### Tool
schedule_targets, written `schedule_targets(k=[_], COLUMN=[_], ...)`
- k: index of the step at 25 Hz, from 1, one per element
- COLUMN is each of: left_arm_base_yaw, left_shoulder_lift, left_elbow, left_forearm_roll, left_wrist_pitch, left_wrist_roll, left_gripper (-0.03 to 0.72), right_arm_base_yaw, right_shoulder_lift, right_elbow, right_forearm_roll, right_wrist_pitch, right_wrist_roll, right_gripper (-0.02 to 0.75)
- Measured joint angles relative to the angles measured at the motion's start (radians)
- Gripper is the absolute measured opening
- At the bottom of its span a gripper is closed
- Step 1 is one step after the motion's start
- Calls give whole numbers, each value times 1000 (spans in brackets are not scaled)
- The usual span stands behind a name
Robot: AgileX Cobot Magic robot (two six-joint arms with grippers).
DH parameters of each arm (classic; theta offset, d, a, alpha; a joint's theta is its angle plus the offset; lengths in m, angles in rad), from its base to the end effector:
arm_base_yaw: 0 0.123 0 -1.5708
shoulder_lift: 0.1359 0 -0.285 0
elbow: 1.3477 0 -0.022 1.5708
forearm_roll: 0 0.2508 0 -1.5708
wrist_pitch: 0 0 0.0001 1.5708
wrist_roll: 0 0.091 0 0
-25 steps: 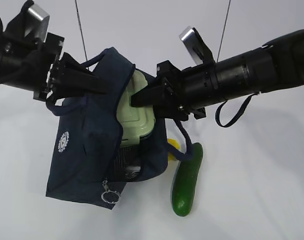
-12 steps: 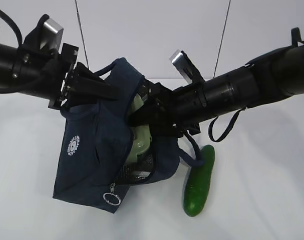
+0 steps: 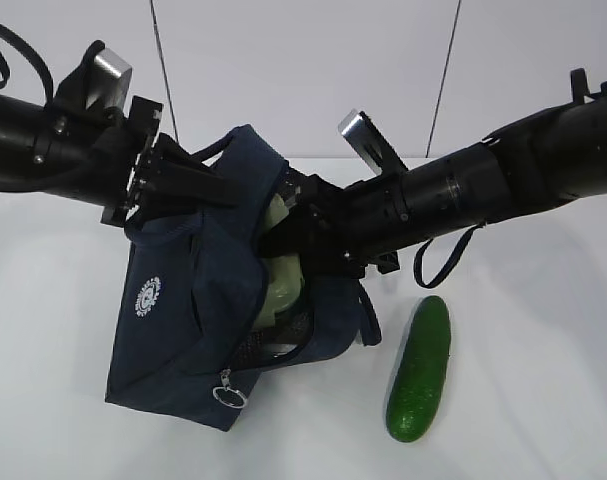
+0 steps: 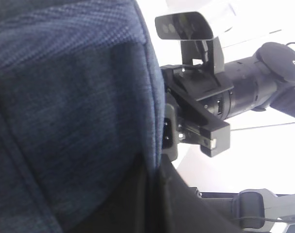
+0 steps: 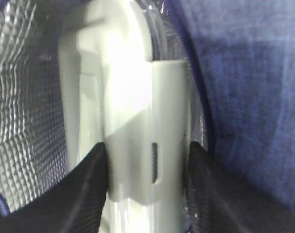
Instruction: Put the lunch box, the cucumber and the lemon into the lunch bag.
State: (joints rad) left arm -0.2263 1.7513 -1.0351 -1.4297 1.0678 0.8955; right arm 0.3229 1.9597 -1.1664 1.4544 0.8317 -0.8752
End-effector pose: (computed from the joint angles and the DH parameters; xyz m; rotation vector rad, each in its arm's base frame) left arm 0.3070 -0.1517 0.2293 0.2989 2.3884 -1.5578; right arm 0.3481 0.1870 0.1780 -0.1671 2.4875 1.3703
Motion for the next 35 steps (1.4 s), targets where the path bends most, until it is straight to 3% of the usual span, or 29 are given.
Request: schedule_targets(k=[35], left_arm_base_yaw=[0], left_shoulder_lift=[4], left_elbow=[0], left_forearm_roll=[-11], left_wrist_pitch=[-3], left_wrist_roll=[2], left_gripper=[0], right_arm_base_yaw=[0], right_shoulder_lift=[35], right_elbow=[0], right_forearm_roll=[28], right_wrist_pitch=[-65], right_wrist_roll=[-10], right_gripper=[372])
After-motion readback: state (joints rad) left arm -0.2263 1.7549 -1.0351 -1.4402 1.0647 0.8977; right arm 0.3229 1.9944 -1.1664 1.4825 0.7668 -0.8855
